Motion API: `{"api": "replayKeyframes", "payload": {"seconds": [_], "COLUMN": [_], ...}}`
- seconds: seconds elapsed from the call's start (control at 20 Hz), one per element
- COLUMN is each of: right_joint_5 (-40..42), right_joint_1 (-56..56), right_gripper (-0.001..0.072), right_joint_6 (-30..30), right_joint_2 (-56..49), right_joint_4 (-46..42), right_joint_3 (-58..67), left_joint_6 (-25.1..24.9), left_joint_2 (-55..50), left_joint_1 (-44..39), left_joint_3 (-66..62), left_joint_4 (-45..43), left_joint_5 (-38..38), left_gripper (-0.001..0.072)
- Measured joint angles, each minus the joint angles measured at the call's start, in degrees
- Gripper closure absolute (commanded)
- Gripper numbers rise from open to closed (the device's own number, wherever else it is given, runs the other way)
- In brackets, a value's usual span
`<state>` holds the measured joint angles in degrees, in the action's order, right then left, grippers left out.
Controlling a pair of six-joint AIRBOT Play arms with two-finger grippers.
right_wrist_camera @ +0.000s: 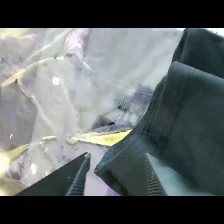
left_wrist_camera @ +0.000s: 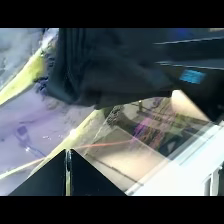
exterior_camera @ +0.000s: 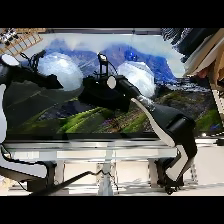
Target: Fold the clothes and pants, and hang the long-sleeved shirts on hangers.
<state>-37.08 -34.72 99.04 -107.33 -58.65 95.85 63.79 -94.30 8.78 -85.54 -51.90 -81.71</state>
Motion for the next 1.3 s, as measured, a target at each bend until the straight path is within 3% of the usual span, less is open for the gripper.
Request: {"api": "replayKeyframes", "payload": {"seconds": [0.3, 0.4, 0.45, 0.55, 0.7, 0.95, 1.0, 1.1, 1.2, 1.3], "right_joint_5": [-17.97, -20.87, -21.92, -22.36, -20.26, -21.18, -22.43, -24.85, -26.08, -26.77], "right_joint_1": [11.47, 16.87, 19.82, 25.46, 32.37, 37.99, 38.07, 37.48, 36.61, 36.28], "right_gripper": [0.0234, 0.006, 0.0053, 0.0045, 0.0007, 0.0008, 0.0035, 0.0252, 0.0692, 0.0698], "right_joint_6": [-4.63, -4.7, -5.33, -8.94, -19.96, -34.95, -36.68, -38.29, -38.01, -36.26], "right_joint_2": [10.38, 16.63, 19.78, 24.13, 25.24, 15.02, 12.04, 6.69, 3.02, 1.77], "right_joint_4": [-6.95, -7.85, -7.19, -2.29, 12.13, 31.61, 34.07, 37.33, 38.49, 38.45], "right_joint_3": [-1.16, -9.29, -14.88, -26.08, -38.82, -39.74, -37.46, -32.22, -27.36, -24.22], "left_joint_6": [0.11, 0.09, 0.11, 0.2, 0.52, 0.55, 0.55, 0.57, 0.76, 0.81], "left_joint_2": [0.46, 0.52, 0.55, 0.55, 0.55, 0.55, 0.55, 0.55, 0.55, 0.55], "left_joint_1": [1.42, 1.7, 1.79, 1.88, 1.79, 1.77, 1.77, 1.7, 1.66, 1.66], "left_joint_3": [0.0, 0.0, 0.0, 0.0, 0.0, 0.0, 0.0, 0.0, 0.0, 0.0], "left_joint_4": [0.02, 0.02, 0.02, 0.02, 0.04, 0.09, 0.11, 0.11, 0.11, 0.11], "left_joint_5": [-2.12, -2.64, -2.75, -3.02, -3.17, -3.17, -3.17, -3.19, -3.19, -3.34], "left_gripper": [0.0703, 0.0703, 0.0703, 0.0703, 0.0703, 0.0703, 0.0703, 0.0703, 0.0703, 0.0703]}}
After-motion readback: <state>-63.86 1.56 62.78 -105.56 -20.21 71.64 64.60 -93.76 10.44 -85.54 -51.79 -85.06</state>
